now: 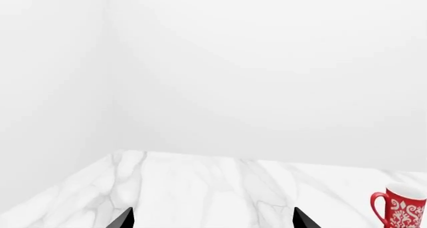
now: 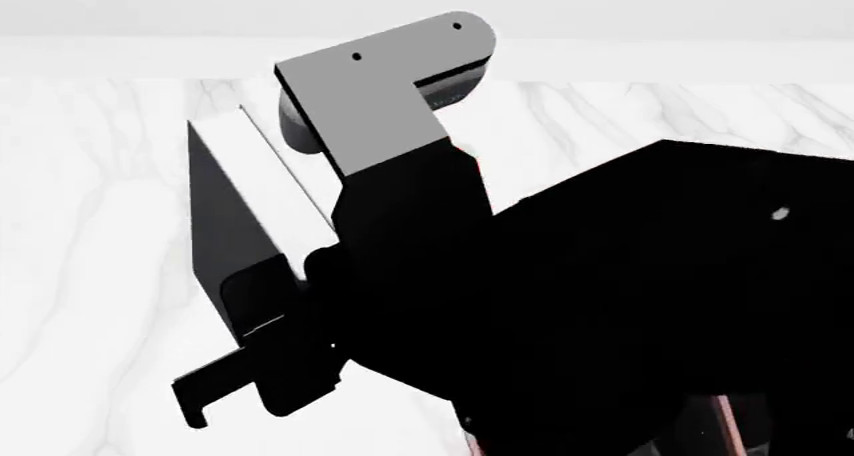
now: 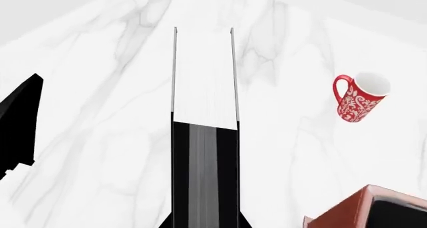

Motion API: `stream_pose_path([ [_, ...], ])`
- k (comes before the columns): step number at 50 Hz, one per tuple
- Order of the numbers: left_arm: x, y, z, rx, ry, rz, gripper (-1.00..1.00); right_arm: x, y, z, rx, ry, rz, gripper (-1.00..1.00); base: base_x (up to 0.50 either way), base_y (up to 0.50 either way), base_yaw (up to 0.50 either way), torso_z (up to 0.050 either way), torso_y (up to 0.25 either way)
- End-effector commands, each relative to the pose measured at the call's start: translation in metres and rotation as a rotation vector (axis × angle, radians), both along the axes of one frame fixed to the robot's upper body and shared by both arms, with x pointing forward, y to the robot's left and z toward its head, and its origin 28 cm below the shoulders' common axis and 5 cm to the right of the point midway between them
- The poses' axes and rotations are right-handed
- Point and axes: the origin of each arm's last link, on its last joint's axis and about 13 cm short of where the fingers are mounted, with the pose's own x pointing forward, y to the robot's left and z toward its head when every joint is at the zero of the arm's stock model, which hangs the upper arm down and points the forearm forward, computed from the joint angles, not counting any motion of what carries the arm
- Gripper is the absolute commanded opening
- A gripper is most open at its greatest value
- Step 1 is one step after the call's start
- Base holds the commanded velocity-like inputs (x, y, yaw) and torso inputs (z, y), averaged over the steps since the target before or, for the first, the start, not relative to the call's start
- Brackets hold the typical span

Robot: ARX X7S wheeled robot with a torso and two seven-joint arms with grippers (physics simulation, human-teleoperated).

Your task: Pick up the book and place it in the left compartment of the caddy.

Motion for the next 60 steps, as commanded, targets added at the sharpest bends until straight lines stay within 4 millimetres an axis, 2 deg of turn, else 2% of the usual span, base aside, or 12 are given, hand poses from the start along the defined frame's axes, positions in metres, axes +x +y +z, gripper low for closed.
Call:
stream_pose_path([
  [1,0.001,0.000,-0.001,0.003,0.002,0.001,1.00,-0.013,-0.013,0.025,0.003,-0.040,-0.070,-1.00,0.00,0.00,0.00,0.000,0.000],
  [5,0.001,0.000,-0.001,0.003,0.003,-0.001,1.00,-0.021,-0.018,0.034,0.006,-0.035,-0.085,-1.00,0.00,0.00,0.00,0.000,0.003],
  [10,0.001,-0.001,-0.001,0.003,0.004,0.001,1.00,-0.023,-0.024,0.034,-0.019,-0.028,-0.120,-1.00,0.00,0.00,0.00,0.000,0.000],
  [28,0.003,-0.002,-0.003,0.012,0.010,0.002,1.00,-0.039,-0.054,0.054,-0.014,-0.023,-0.274,-1.00,0.00,0.00,0.00,0.000,0.001],
  [49,0.003,-0.002,-0.004,0.015,0.013,0.002,1.00,-0.055,-0.083,0.053,-0.042,-0.024,-0.365,-1.00,0.00,0.00,0.00,0.000,0.001],
  [60,0.003,-0.003,-0.004,0.019,0.013,0.002,1.00,-0.068,-0.096,0.059,-0.037,-0.036,-0.405,-1.00,0.00,0.00,0.00,0.001,0.001],
])
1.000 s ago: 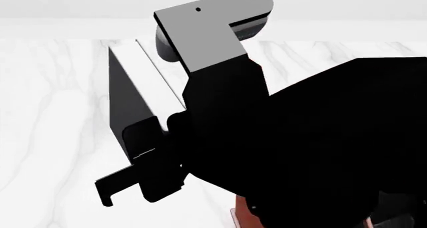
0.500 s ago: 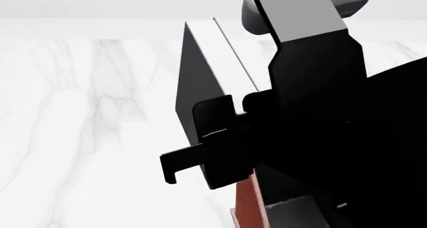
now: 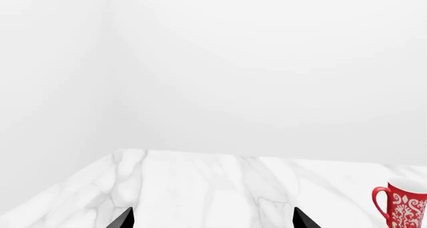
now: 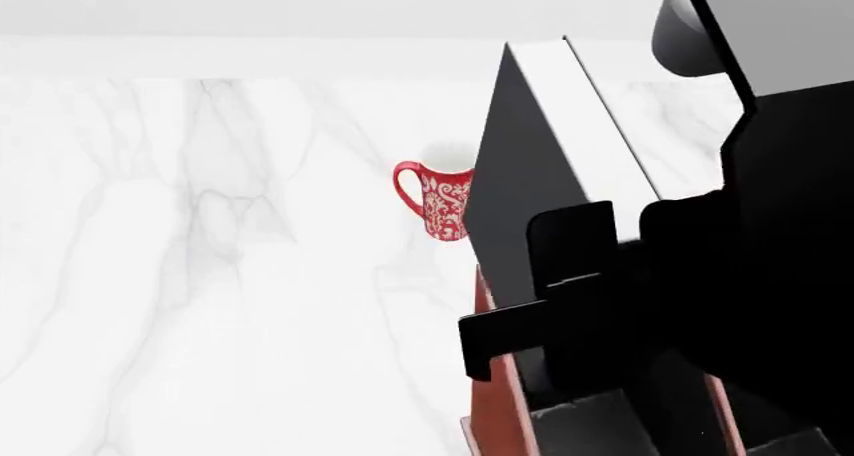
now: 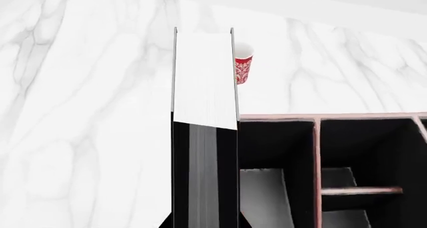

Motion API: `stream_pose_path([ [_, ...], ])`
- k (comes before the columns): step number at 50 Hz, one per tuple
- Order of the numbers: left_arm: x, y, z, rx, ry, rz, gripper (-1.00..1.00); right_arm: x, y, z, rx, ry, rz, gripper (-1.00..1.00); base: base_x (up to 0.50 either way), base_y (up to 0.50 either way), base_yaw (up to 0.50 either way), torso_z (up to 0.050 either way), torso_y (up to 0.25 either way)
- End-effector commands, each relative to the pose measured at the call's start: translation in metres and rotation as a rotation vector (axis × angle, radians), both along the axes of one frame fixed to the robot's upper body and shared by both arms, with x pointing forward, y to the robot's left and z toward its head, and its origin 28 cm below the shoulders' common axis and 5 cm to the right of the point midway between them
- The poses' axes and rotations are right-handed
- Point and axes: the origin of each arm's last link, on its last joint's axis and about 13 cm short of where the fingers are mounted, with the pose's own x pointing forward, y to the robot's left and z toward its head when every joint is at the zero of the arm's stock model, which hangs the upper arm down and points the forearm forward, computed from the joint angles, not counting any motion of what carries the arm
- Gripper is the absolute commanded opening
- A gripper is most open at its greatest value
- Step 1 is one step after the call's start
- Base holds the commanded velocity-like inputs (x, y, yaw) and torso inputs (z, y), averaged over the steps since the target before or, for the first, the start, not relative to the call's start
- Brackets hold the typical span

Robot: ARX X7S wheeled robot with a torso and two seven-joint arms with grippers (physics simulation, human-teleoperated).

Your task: Pick up the book and place it in the left compartment of the caddy.

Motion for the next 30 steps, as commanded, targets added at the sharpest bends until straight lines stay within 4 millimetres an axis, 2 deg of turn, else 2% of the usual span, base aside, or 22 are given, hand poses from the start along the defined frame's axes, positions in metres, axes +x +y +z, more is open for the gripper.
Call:
stream_pose_path([
  [1,0.000,-0.001,0.000,0.004,0.000,-0.001,1.00,-0.012,-0.015,0.006,-0.006,-0.034,-0.046,-1.00,0.00,0.00,0.00,0.000,0.000],
  [11,0.000,-0.001,0.000,0.004,0.000,-0.001,1.00,-0.014,-0.022,0.002,-0.029,-0.055,-0.068,-1.00,0.00,0.00,0.00,0.000,0.001],
  [30,0.001,-0.002,-0.002,0.010,0.003,-0.003,1.00,-0.012,-0.036,-0.008,-0.031,0.008,-0.112,-1.00,0.00,0.00,0.00,0.000,0.001],
])
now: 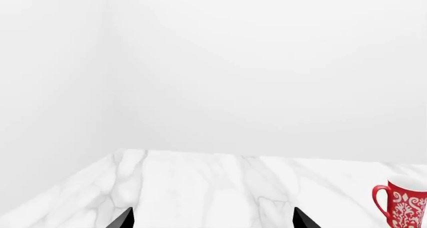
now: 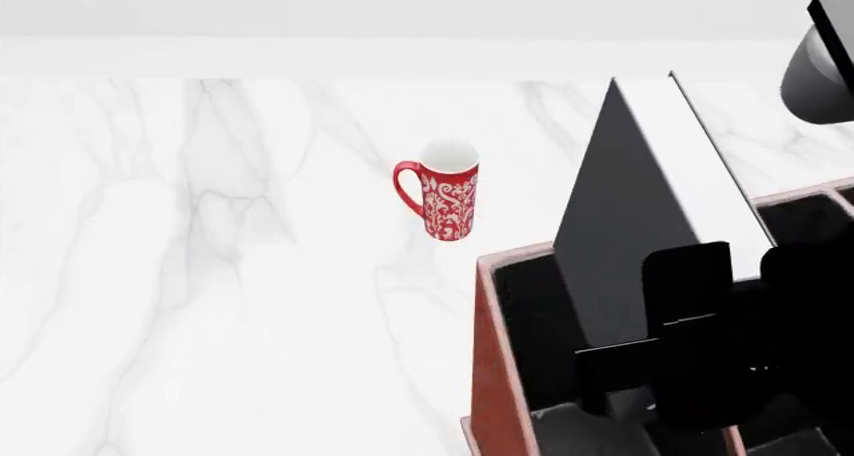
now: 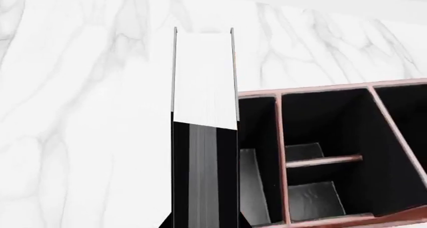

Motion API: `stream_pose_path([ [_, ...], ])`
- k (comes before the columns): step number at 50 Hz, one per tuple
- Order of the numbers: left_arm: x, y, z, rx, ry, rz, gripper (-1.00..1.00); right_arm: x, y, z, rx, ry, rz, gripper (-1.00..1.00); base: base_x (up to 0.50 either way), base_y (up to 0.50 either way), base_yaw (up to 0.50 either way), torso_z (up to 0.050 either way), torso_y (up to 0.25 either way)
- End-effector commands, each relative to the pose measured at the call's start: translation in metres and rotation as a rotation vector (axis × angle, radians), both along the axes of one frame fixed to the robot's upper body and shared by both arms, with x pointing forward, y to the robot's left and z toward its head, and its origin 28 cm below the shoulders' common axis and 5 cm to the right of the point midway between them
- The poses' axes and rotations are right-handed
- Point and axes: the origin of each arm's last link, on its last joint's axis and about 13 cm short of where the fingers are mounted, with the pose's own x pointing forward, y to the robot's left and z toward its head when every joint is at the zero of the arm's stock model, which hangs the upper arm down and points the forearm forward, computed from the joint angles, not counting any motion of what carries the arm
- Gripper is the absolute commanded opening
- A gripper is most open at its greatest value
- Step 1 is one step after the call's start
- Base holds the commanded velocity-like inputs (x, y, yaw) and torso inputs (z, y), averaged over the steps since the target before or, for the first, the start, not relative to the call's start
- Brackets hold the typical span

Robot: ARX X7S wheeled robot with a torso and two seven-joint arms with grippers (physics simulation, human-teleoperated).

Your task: Pick up the book and place it in the left compartment of the caddy.

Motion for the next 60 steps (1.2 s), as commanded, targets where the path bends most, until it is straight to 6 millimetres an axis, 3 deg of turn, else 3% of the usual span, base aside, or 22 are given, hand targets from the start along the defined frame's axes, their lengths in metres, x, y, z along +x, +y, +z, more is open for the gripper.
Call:
stream_pose_path([
  [1,0.000,-0.001,0.000,0.003,0.001,-0.002,1.00,-0.001,-0.008,-0.001,-0.014,-0.014,-0.030,-1.00,0.00,0.00,0.00,0.000,0.010],
  [18,-0.001,-0.001,0.000,0.006,0.000,-0.004,1.00,0.025,-0.008,-0.034,-0.021,0.041,-0.030,-1.00,0.00,0.00,0.00,0.001,0.001],
  [37,-0.001,-0.001,-0.001,0.007,-0.001,-0.003,1.00,0.043,-0.008,-0.057,-0.041,0.082,-0.048,-1.00,0.00,0.00,0.00,0.000,0.002],
  [60,-0.001,-0.001,0.000,0.006,-0.002,-0.001,1.00,0.059,-0.004,-0.071,-0.038,0.102,-0.034,-1.00,0.00,0.00,0.00,0.000,0.001],
])
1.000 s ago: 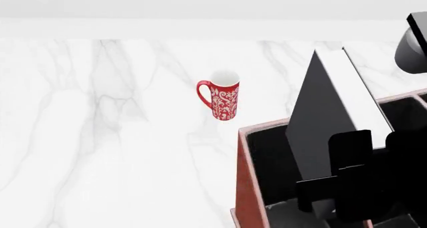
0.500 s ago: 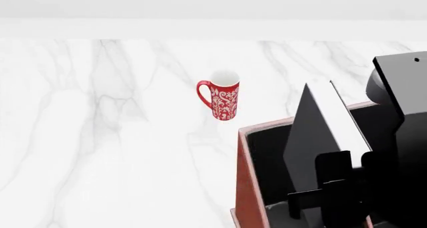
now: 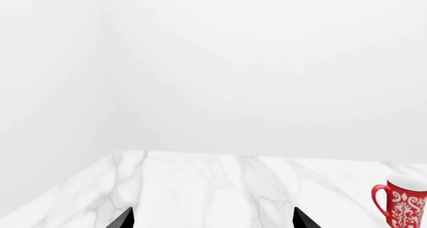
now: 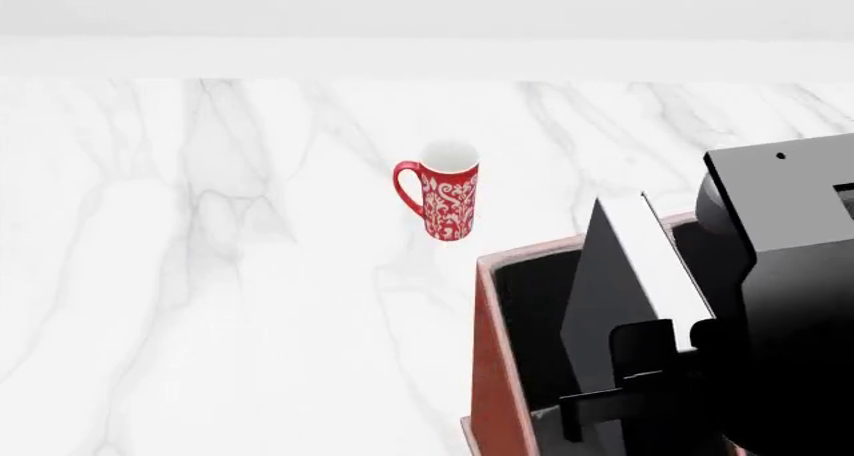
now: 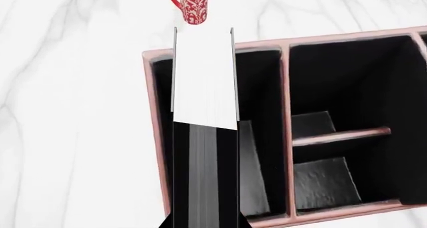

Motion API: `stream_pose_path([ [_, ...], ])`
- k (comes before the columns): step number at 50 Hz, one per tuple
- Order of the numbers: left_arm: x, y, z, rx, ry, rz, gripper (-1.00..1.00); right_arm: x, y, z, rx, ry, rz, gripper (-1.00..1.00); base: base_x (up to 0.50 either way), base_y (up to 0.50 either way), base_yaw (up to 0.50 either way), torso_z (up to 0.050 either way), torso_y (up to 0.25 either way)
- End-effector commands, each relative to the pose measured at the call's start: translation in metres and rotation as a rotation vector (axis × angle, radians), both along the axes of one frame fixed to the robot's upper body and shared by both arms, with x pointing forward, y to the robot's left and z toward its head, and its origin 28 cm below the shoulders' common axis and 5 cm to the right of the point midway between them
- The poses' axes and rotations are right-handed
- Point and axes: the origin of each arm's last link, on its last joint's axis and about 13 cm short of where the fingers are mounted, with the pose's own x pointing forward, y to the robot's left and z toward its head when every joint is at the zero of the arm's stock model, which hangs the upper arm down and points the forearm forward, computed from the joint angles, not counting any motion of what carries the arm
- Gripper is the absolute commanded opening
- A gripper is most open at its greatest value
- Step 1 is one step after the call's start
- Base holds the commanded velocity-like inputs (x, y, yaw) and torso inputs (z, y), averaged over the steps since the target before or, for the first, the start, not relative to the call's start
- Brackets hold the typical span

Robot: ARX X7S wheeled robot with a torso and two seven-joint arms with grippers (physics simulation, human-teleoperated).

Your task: Pick up the book and place it in the left compartment of the caddy.

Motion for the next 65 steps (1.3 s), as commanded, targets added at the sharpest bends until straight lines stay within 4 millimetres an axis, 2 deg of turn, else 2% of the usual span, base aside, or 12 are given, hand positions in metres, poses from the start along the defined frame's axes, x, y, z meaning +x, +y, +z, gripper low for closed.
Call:
stream_pose_path([
  [1,0.000,0.000,0.000,-0.001,0.000,0.000,1.00,0.009,-0.001,-0.001,-0.005,-0.036,-0.002,-1.00,0.00,0.00,0.00,0.000,0.000],
  [32,-0.001,0.000,0.000,0.001,-0.003,-0.002,1.00,0.032,0.000,-0.028,-0.021,-0.005,-0.040,-1.00,0.00,0.00,0.00,0.000,0.001],
  [65,-0.002,0.000,0.001,-0.001,-0.007,-0.001,1.00,0.044,-0.001,-0.055,-0.048,0.009,-0.055,-1.00,0.00,0.00,0.00,0.000,0.001],
])
